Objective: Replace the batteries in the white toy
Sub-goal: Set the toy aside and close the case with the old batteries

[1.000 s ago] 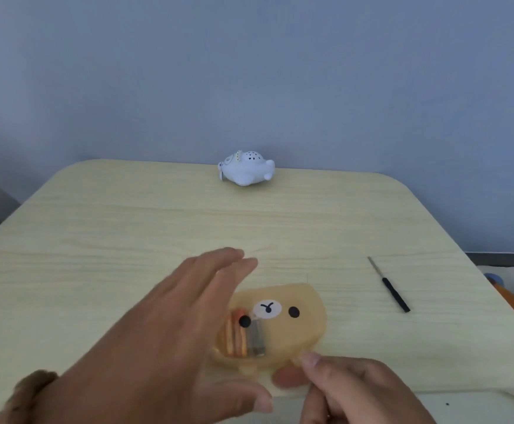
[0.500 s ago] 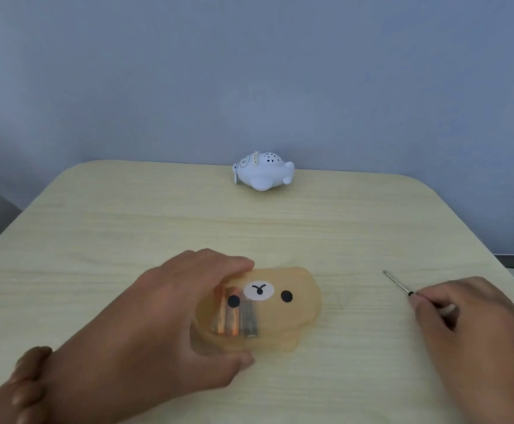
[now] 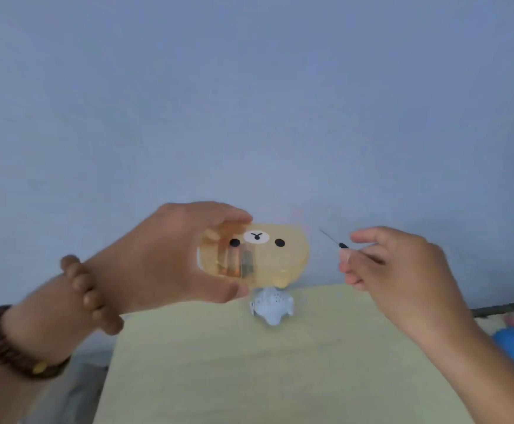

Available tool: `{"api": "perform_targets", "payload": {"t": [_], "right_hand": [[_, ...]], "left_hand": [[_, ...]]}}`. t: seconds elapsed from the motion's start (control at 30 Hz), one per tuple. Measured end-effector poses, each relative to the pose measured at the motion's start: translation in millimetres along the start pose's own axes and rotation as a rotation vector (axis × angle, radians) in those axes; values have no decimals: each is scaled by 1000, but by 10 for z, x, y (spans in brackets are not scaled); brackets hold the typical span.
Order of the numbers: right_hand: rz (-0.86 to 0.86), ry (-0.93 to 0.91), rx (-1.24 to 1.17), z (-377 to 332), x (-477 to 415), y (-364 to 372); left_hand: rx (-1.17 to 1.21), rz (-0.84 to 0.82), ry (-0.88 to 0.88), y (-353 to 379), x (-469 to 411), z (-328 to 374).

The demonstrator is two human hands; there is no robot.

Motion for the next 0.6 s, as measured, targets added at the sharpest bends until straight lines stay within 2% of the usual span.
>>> {"api": "perform_targets", "payload": {"t": [0.17,0.37,0.6], "right_hand": [[-26,-109,-21,-1378,-622,-481],[-16,-182,-63,-2445,-884,-1094],[-189,-174,-49,-3792,-1047,-2330]], "left_hand": [[-87,61,-19,-1519,-235,386],[-98,133,-128,-2637,-280,1021],[-70,194,-191,-3953,-144,2289]]}}
Point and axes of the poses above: each hand's wrist, its own x-axis away from the middle knuckle, its own y-axis out of the palm, z = x × y, the point moved 9 cm from there along -x, towards the middle knuckle, and after that the axes turned 1 degree about -y, right-handed, at the moved point
